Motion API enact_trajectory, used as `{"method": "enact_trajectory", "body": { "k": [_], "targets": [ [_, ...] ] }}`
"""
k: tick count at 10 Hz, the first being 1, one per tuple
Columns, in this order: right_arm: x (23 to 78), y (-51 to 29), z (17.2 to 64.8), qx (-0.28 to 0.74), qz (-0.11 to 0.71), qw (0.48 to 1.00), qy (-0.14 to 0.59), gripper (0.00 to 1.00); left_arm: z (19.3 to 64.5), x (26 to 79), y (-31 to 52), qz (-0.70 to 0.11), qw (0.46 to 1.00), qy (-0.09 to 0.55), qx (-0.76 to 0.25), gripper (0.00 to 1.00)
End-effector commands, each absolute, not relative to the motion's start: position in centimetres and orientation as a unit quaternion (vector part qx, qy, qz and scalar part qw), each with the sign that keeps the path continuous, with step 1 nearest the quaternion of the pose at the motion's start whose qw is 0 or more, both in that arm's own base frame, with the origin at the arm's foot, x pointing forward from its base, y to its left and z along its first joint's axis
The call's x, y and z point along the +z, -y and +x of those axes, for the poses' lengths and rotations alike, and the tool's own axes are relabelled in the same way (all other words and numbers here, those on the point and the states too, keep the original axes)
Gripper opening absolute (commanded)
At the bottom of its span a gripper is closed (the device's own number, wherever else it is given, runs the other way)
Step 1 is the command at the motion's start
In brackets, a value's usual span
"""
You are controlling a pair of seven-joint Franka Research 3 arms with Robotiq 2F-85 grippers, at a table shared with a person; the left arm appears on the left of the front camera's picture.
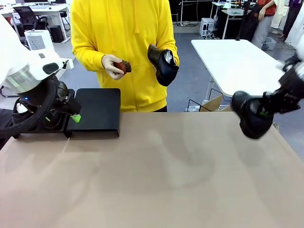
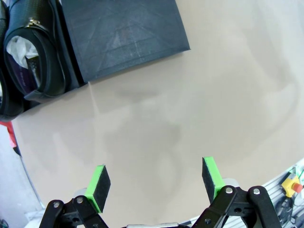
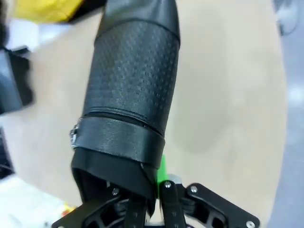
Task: Organize the shoes by placing them on the stand.
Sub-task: Pick up one Shoe and place it in the middle of the table.
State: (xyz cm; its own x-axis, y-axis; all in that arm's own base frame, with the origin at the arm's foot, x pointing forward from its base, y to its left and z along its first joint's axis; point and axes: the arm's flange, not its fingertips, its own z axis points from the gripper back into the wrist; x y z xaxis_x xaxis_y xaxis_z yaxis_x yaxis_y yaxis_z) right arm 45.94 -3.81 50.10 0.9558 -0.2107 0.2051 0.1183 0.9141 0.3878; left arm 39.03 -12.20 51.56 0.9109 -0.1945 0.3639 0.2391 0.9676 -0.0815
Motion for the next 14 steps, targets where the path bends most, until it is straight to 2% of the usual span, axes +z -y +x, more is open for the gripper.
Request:
{"method": "enact_trajectory", "body": {
  "k": [1,7,10,12,14],
  "targets": [
    [54.1,1.7,41.2,-0.102,0.201,0.953,0.201,0.00,39.0,51.6,12.2,-0.065,0.975,0.183,-0.104,1.00],
    [56.7,-4.3,35.9,-0.060,0.166,0.959,0.223,0.00,39.0,51.6,12.2,-0.065,0.975,0.183,-0.104,1.00],
    [58.4,-4.2,31.1,-0.041,0.148,0.973,0.171,0.00,39.0,51.6,12.2,-0.065,0.975,0.183,-0.104,1.00],
    [58.6,-4.0,28.4,0.017,0.146,0.984,0.103,0.00,39.0,51.6,12.2,-0.065,0.975,0.183,-0.104,1.00],
    [59.0,-3.6,26.7,0.034,0.158,0.983,0.086,0.00,39.0,51.6,12.2,-0.065,0.975,0.183,-0.104,1.00]
  ]
}}
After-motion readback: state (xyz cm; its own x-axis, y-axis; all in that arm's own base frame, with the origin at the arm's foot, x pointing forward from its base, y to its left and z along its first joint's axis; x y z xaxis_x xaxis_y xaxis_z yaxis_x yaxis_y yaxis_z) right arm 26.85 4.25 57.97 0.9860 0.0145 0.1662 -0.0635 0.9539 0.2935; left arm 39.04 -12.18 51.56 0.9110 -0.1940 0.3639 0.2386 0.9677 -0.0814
